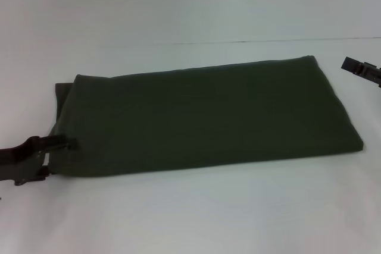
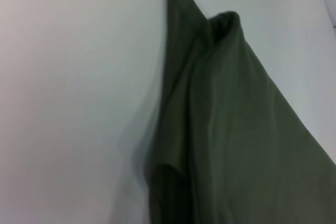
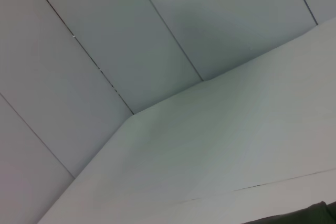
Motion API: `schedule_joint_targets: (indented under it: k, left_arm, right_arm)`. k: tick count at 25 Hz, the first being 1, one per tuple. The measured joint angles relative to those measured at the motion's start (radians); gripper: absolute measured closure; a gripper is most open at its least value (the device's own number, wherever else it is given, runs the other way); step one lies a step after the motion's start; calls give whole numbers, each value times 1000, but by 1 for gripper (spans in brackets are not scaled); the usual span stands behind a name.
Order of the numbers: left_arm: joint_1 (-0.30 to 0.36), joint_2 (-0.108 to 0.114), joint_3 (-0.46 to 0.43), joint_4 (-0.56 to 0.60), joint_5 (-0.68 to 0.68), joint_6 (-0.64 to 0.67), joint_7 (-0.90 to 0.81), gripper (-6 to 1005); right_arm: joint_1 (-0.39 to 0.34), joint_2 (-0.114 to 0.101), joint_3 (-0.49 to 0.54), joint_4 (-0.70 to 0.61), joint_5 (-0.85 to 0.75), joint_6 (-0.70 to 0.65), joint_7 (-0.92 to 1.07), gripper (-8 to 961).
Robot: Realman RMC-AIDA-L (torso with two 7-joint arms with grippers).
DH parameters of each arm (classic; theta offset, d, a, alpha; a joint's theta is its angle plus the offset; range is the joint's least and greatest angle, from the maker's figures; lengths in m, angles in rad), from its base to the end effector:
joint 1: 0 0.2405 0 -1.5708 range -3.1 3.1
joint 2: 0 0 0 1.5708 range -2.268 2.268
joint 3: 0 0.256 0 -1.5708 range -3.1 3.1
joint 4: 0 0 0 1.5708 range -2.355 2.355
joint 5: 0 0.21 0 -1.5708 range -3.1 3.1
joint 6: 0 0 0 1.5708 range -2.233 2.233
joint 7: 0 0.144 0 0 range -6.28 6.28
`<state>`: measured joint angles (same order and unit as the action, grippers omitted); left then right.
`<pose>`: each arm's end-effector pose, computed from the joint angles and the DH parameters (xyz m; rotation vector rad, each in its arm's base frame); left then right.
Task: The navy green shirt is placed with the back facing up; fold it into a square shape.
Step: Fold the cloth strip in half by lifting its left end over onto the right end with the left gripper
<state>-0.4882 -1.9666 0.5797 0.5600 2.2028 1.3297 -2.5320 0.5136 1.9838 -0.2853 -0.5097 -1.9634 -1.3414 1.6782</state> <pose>-0.3495 0.3296 0.0342 -1.7573 -2.1705 -0.6196 0.3344 0.3545 0.0717 -2.0053 1.2317 0.9316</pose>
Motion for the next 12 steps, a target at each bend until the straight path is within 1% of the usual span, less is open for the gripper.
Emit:
schedule_joint_targets:
  k: [3, 12]
  left_arm:
    - [7, 3, -7, 1, -1, -4, 29, 181]
    - [12, 8, 1, -1, 0, 1, 57, 359]
  right_arm:
    - [-1, 1, 0, -2, 0, 0, 0, 48]
    - [-2, 2, 0, -3, 10, -4, 0, 48]
